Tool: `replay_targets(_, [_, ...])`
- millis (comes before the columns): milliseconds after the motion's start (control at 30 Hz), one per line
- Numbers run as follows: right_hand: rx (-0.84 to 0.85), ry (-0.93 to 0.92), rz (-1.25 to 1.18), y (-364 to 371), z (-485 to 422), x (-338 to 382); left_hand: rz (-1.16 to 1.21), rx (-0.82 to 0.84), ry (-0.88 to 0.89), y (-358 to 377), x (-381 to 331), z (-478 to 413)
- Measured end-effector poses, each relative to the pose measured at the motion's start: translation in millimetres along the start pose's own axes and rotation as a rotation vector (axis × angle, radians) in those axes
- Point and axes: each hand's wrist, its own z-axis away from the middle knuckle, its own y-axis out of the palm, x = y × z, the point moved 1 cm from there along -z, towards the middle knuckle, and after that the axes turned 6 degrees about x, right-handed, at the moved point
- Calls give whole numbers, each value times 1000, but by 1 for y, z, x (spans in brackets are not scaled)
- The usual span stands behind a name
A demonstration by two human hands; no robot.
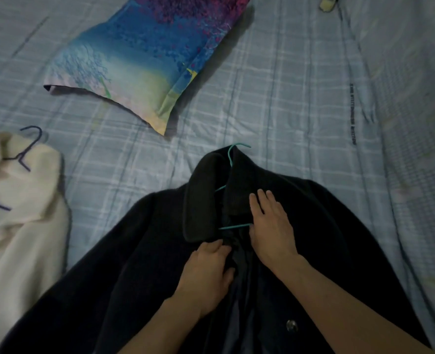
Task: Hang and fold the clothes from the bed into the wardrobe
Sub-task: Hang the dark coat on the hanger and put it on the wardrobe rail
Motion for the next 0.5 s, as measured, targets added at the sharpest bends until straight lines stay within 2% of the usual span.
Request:
replay_targets(33, [5, 8, -11, 0, 0, 0, 15, -75, 14, -9, 0, 1])
replay_targets(133, [-6, 45, -56, -1, 0, 3, 59, -492, 6, -50, 13, -5])
replay_targets(167, [-7, 50, -67, -1, -1, 3, 8, -531, -8, -62, 21, -12])
replay_targets(200, [0, 49, -73, -1, -3, 3, -68, -478, -39, -72, 29, -21])
replay_targets(300, [26, 51, -101, -2, -6, 7, -268, -108, -147, -77, 47, -44])
replay_targets(333, [21, 66, -112, -2, -8, 9, -276, -36, -170, -74, 50, -49])
replay_targets(500, [26, 203, -177, -4, -19, 4, -139, -35, -163, -66, 52, -61])
